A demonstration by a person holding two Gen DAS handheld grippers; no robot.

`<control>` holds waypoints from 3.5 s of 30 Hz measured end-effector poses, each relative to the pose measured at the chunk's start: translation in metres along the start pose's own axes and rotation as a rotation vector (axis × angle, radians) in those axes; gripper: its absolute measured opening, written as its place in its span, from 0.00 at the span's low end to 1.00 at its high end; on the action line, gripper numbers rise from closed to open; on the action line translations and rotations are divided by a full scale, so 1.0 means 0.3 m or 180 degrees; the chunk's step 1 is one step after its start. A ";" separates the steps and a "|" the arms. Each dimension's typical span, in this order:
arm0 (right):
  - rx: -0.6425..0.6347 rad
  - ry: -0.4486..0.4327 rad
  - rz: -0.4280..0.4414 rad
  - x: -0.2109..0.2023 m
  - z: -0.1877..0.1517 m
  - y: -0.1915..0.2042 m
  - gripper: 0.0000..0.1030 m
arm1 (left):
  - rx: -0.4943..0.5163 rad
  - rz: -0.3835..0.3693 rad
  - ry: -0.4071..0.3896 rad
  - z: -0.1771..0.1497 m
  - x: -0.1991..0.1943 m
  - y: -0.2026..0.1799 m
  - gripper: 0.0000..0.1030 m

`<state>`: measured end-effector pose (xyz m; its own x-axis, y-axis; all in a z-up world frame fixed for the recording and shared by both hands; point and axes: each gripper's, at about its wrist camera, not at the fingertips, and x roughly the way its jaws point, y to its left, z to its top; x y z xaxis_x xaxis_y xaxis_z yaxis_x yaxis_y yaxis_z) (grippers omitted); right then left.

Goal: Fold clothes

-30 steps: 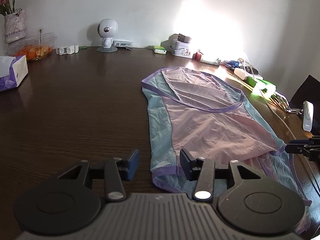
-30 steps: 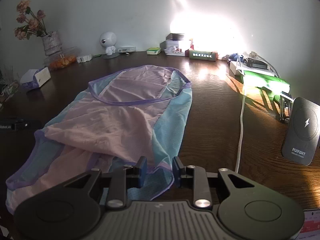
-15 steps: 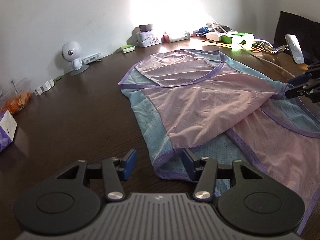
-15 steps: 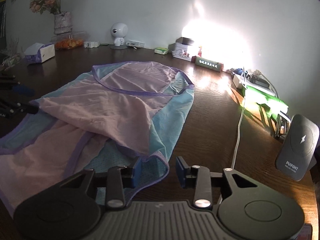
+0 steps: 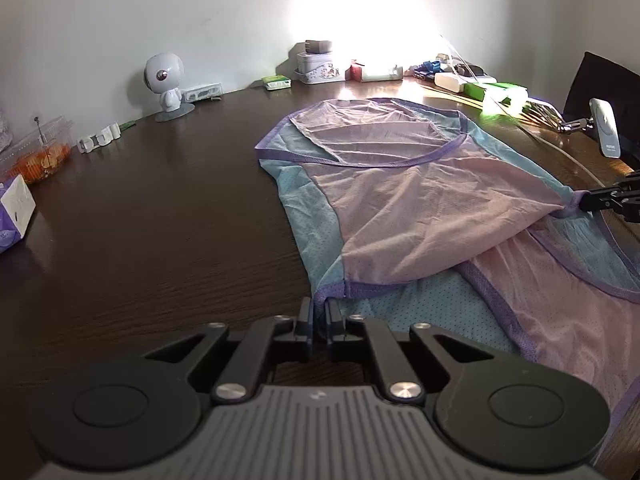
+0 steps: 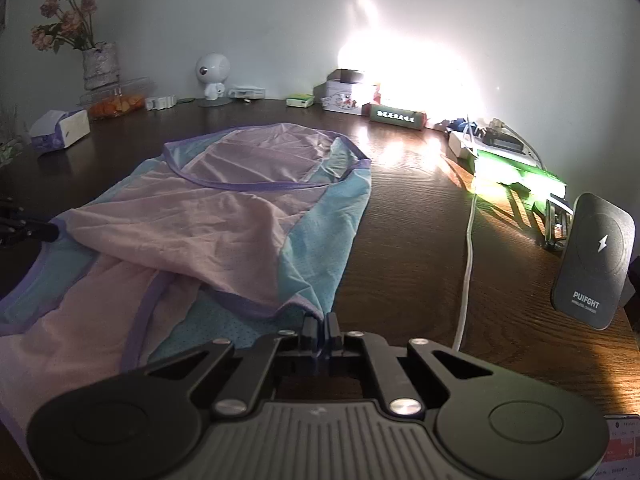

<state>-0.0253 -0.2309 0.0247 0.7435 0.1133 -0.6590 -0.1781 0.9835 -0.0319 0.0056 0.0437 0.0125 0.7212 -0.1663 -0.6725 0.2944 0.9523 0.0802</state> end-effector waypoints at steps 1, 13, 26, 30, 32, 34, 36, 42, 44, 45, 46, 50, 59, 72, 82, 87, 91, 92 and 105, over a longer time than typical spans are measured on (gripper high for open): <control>0.0011 -0.0003 -0.0011 -0.002 -0.002 0.000 0.01 | -0.0085 0.0025 -0.0009 0.004 -0.001 0.013 0.04; 0.0052 -0.0009 -0.0069 -0.008 -0.019 0.000 0.00 | -0.0351 0.0198 0.0005 -0.007 -0.006 0.048 0.04; 0.0011 -0.0046 0.0056 -0.078 -0.014 -0.012 0.33 | -0.0642 0.0014 -0.0208 -0.006 -0.114 0.107 0.42; 0.0209 -0.0115 0.0333 -0.121 0.012 -0.050 0.36 | -0.0893 -0.0097 -0.0275 0.045 -0.118 0.163 0.50; 0.0327 -0.0156 0.0376 -0.104 0.053 -0.069 0.37 | -0.0852 -0.0093 -0.0266 0.104 -0.064 0.171 0.51; 0.0356 -0.0155 0.0316 -0.050 0.108 -0.083 0.37 | -0.0790 -0.0142 -0.0209 0.185 0.029 0.175 0.52; 0.0397 -0.0126 0.0302 0.018 0.169 -0.102 0.37 | -0.0798 -0.0204 -0.0121 0.256 0.131 0.187 0.54; 0.0609 -0.0006 0.0285 0.248 0.365 -0.164 0.35 | -0.0623 0.0031 0.0135 0.416 0.413 0.173 0.58; 0.0697 0.0079 0.0337 0.319 0.414 -0.189 0.35 | -0.0564 0.0068 0.0143 0.439 0.468 0.162 0.59; 0.0729 0.0118 0.0354 0.353 0.433 -0.196 0.35 | -0.0592 0.0055 0.0147 0.449 0.489 0.162 0.59; 0.0723 0.0170 0.0367 0.387 0.450 -0.196 0.35 | -0.0639 0.0032 0.0148 0.457 0.509 0.165 0.59; 0.0662 0.0304 0.0247 0.500 0.498 -0.173 0.30 | -0.0786 0.0069 0.0146 0.484 0.569 0.177 0.44; 0.0270 0.0409 -0.0002 0.628 0.556 -0.117 0.04 | -0.0753 0.0234 0.0096 0.470 0.556 0.190 0.02; -0.1097 0.0404 0.0754 0.847 0.784 0.375 0.04 | -0.0868 0.0989 -0.0009 0.171 0.152 0.338 0.02; -0.2072 0.0391 0.1605 0.766 0.757 1.060 0.04 | -0.1383 0.1467 0.0031 -0.179 -0.267 0.277 0.02; -0.2525 0.0350 0.2037 0.673 0.686 1.292 0.04 | -0.1564 0.1526 0.0014 -0.289 -0.423 0.222 0.02; -0.2660 0.0217 0.2037 0.613 0.662 1.355 0.09 | -0.1590 0.1671 -0.0024 -0.307 -0.473 0.201 0.11; -0.2639 0.0171 0.2003 0.593 0.669 1.338 0.12 | -0.1587 0.1636 -0.0099 -0.295 -0.497 0.188 0.19; -0.1708 0.0445 0.1300 0.290 0.790 0.515 0.43 | -0.0278 -0.0696 -0.0334 -0.031 -0.288 -0.418 0.56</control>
<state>0.1646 -0.0358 0.1406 0.4652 0.4053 -0.7869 -0.7477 0.6558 -0.1043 -0.0993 -0.0590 0.0536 0.7087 -0.3920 -0.5866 0.3985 0.9085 -0.1258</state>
